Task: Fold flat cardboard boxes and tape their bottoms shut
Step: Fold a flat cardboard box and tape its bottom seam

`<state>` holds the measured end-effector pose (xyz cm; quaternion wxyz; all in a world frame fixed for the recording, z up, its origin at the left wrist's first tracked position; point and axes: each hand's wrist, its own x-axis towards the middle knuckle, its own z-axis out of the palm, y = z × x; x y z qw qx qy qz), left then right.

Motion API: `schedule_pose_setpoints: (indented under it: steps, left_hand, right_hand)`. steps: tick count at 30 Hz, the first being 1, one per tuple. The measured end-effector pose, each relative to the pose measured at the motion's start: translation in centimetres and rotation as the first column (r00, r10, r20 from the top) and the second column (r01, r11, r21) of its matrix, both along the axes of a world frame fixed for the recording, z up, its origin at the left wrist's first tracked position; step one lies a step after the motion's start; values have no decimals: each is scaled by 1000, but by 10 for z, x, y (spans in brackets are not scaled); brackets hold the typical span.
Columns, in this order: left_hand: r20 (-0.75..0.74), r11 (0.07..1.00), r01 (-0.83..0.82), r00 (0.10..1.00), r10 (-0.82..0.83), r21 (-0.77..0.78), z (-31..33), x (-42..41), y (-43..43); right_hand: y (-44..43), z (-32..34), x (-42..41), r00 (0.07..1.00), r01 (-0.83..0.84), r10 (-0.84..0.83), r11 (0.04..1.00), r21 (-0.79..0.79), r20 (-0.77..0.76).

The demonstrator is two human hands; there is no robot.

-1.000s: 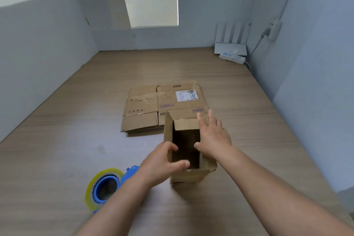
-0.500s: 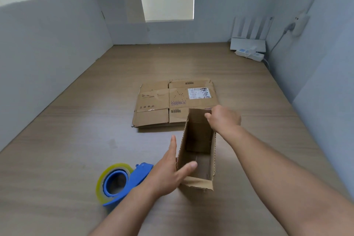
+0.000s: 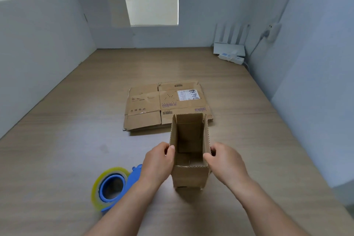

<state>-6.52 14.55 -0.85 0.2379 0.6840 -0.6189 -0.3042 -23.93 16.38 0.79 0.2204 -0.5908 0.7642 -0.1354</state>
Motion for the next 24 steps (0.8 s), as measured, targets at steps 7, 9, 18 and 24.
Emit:
schedule_pose_setpoints:
  steps: [7, 9, 18, 24]
  left_hand:
    - [-138, 989, -86, 988, 70, -120, 12, 14, 17]
    - [-180, 985, -120, 979, 97, -123, 18, 19, 27]
    - [-197, 869, -451, 888, 415, -202, 37, 36, 99]
    - [-105, 703, -661, 744, 660, -262, 48, 40, 174]
  right_hand:
    - [18, 10, 15, 999, 49, -41, 956, -290, 32]
    - [20, 14, 19, 1000, -6, 13, 935, -354, 15]
    - [29, 30, 41, 937, -268, 346, 790, -551, 41]
    - [58, 29, 65, 780, -458, 614, 688, -562, 117]
